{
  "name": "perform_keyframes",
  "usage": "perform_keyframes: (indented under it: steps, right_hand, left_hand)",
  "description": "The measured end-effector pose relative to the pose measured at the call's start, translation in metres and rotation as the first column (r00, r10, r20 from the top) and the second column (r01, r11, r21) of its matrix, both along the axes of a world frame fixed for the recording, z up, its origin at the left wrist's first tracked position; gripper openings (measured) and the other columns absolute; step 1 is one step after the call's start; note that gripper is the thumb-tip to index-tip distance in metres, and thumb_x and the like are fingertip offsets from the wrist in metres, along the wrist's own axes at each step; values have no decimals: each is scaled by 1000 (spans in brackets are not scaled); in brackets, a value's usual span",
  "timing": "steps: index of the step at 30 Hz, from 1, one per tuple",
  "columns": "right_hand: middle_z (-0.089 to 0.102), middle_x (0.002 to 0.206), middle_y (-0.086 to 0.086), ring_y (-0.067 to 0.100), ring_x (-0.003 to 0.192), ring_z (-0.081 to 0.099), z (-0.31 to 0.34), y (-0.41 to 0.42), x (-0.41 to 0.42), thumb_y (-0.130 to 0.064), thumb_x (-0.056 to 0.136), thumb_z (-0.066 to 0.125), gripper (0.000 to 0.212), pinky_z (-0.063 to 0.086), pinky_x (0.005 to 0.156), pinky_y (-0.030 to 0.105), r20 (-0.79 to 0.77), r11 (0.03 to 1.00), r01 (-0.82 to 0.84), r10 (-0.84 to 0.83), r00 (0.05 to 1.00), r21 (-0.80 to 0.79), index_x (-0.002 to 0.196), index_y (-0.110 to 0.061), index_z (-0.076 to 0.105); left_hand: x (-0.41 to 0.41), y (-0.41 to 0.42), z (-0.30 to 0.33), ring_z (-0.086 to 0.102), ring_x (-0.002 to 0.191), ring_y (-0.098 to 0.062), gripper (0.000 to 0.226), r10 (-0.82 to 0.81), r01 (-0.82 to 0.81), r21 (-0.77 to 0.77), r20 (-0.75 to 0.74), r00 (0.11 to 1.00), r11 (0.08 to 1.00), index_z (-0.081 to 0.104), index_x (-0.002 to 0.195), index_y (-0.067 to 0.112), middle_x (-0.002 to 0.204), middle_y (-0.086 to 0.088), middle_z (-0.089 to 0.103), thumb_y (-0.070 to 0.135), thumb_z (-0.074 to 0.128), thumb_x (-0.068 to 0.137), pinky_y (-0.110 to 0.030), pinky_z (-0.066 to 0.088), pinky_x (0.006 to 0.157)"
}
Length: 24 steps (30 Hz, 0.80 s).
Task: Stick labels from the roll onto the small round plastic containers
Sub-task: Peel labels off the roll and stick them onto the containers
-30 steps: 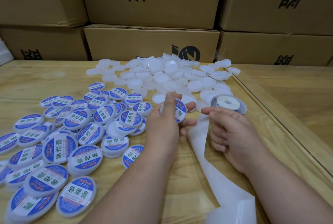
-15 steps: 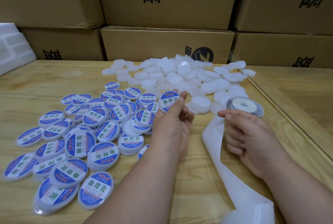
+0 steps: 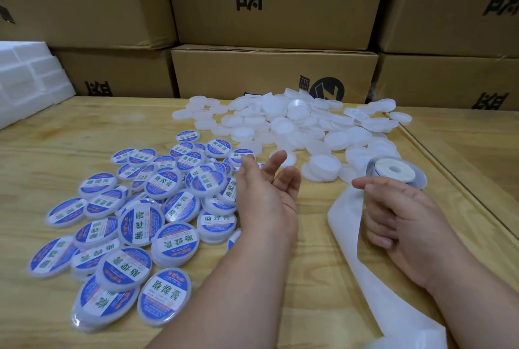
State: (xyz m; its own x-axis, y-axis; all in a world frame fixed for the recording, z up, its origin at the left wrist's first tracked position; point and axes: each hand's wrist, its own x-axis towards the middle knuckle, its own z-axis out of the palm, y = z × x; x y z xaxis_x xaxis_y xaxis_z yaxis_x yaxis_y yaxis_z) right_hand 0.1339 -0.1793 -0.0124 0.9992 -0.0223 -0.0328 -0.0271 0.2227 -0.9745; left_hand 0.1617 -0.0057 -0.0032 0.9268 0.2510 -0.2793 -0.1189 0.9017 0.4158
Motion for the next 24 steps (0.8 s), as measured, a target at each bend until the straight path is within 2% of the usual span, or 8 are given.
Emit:
perform_keyframes:
  steps: [2,4,7,10,12,17,20,24]
  right_hand:
    - [24,52,-2,10,40,21,-2,0,1,-8,98,53,18,22,38,20,3,1000,7,-7,1000,2,99,-5,71]
    - [25,52,-3,10,41,21,-3,0,1,-11,95,58,16,21,39,21,27,998,55,-55,998,0,89,-9,72]
    - [29,52,-6,13,46,23,-3,0,-1,-28,80,66,16,21,43,23,100,969,224,-214,972,-106,66,-20,62]
    - [38,54,-4,16,49,30,-7,-2,-2,-44,79,65,31,28,50,27,177,878,355,-313,933,-320,62,-20,57]
    - [45,54,-6,15,47,36,-9,-2,0,-43,87,67,29,35,54,30,226,816,400,-333,915,-418,68,-22,60]
    - [60,60,-20,-1,53,53,-8,2,3,-36,89,70,14,40,60,28,264,788,371,-271,926,-492,81,-25,64]
    - [54,50,-20,-2,47,50,-8,0,2,-39,91,69,20,35,54,23,246,770,357,-263,933,-529,79,-24,66]
    - [50,46,-18,0,44,46,-10,0,3,-41,91,68,26,36,45,13,244,755,366,-275,930,-544,75,-20,67]
  left_hand:
    - [-1,-2,1,66,53,-16,23,-30,28,83,21,999,996,54,122,22,82,-5,78,37,49,106,-28,57,56]
    - [-6,-7,-1,70,64,-14,14,-75,53,401,38,996,914,55,117,26,86,-1,79,28,46,107,-26,56,64]
    - [-16,-21,-10,66,82,3,26,-151,32,907,35,988,421,56,109,39,98,19,75,17,44,103,-17,46,72]
    - [-22,-26,-19,55,110,5,42,-266,-90,991,61,962,-97,59,119,41,121,23,64,9,44,96,-17,42,95]
    - [-18,-25,-25,44,130,-3,48,-274,-134,940,46,961,-313,59,131,33,136,16,57,8,47,92,-22,35,110]
    - [-5,-29,-28,19,152,-13,56,-184,-31,946,-31,982,-322,46,144,29,157,8,37,11,45,91,-34,26,121]
    - [12,-32,-26,17,153,-23,60,-158,7,925,-72,985,-381,41,146,26,160,3,30,11,47,88,-44,28,120]
    - [37,-31,-23,-5,155,-33,71,-65,128,854,-186,980,-504,25,155,21,168,-2,11,18,46,87,-49,12,125]
